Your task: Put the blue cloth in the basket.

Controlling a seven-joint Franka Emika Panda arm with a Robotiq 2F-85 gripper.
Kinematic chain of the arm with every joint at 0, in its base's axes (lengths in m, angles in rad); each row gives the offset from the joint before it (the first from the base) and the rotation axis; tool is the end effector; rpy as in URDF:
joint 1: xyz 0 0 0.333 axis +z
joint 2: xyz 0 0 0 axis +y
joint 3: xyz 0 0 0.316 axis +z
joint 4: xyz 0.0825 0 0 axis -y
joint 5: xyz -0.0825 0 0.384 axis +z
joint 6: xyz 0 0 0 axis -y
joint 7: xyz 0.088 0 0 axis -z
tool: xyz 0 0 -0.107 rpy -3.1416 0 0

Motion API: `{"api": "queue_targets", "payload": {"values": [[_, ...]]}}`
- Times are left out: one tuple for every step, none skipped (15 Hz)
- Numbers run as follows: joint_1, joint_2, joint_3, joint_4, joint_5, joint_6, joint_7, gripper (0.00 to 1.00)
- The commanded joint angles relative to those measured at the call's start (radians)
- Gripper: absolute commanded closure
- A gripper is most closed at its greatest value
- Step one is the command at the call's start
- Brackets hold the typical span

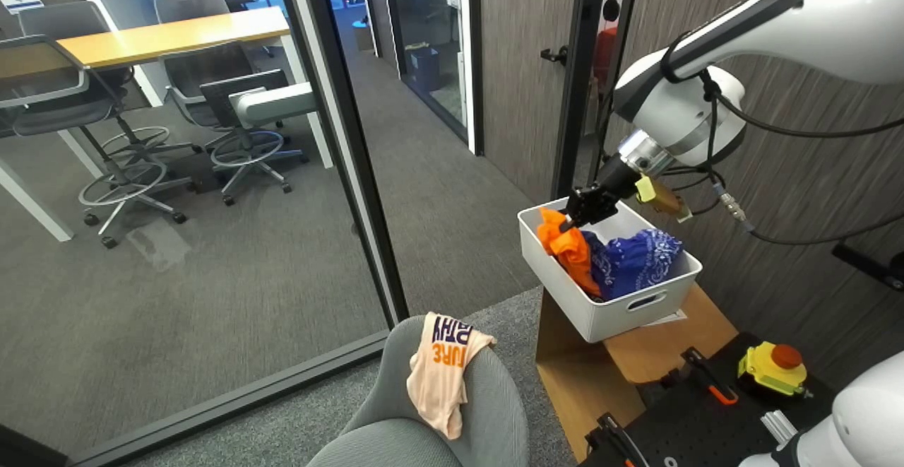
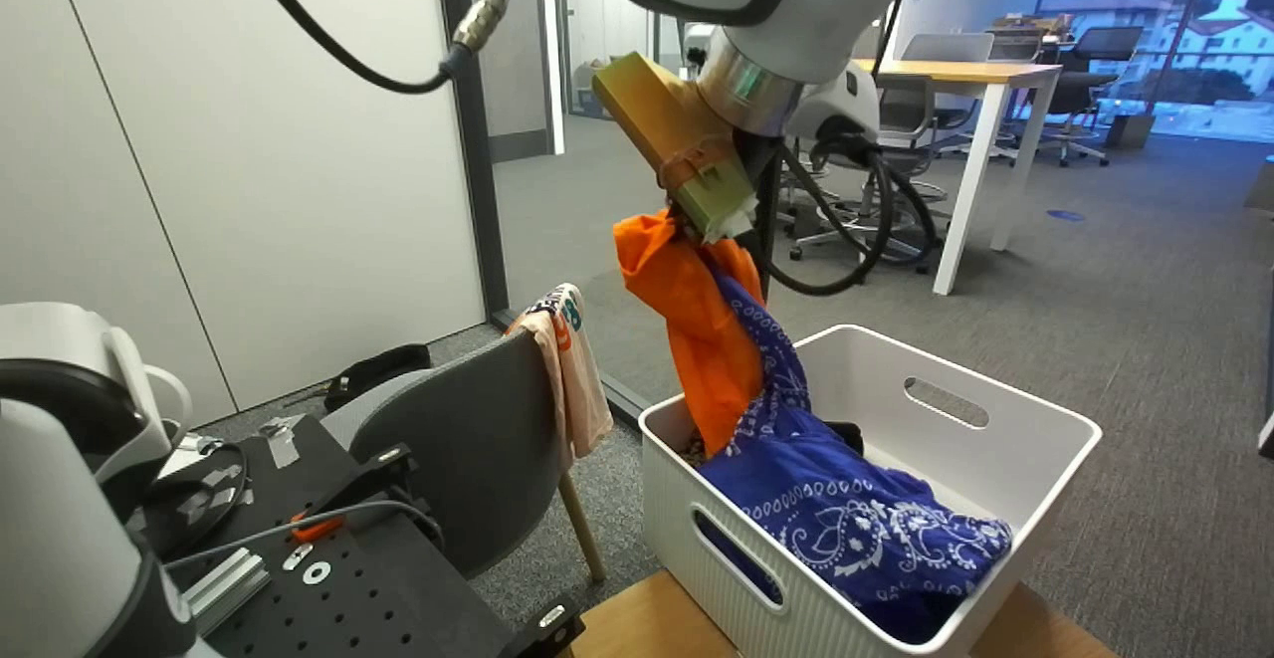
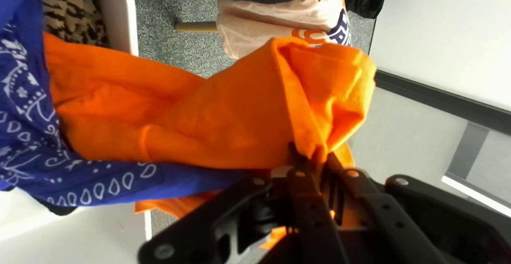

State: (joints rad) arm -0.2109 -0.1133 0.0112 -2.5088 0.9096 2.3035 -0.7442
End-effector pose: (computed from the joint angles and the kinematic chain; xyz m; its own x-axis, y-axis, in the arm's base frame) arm 0.4454 -0.0735 0.3211 0.9716 -0.1683 0.1664 -0.0434 -0.8177 -0.5740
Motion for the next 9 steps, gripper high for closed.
{"api": "queue_targets", "payload": {"values": [[0.089,-0.091,-0.032,0.01,0.01,-0.026,0.018,0.89],[0.107,-0.104,-0.032,0.017,0.008,-0.025,0.022,0.89],[0.126,-0.116,-0.029,0.025,0.005,-0.023,0.028,0.89],[0.144,-0.13,-0.025,0.029,0.002,-0.021,0.033,0.89],[0.159,-0.138,-0.024,0.038,0.002,-0.02,0.036,0.89],[0.176,-0.147,-0.022,0.044,0.003,-0.018,0.039,0.89],[0.191,-0.153,-0.021,0.052,0.006,-0.018,0.04,0.89],[0.207,-0.161,-0.018,0.057,0.009,-0.02,0.041,0.89],[0.223,-0.164,-0.015,0.062,0.013,-0.019,0.04,0.89]]}}
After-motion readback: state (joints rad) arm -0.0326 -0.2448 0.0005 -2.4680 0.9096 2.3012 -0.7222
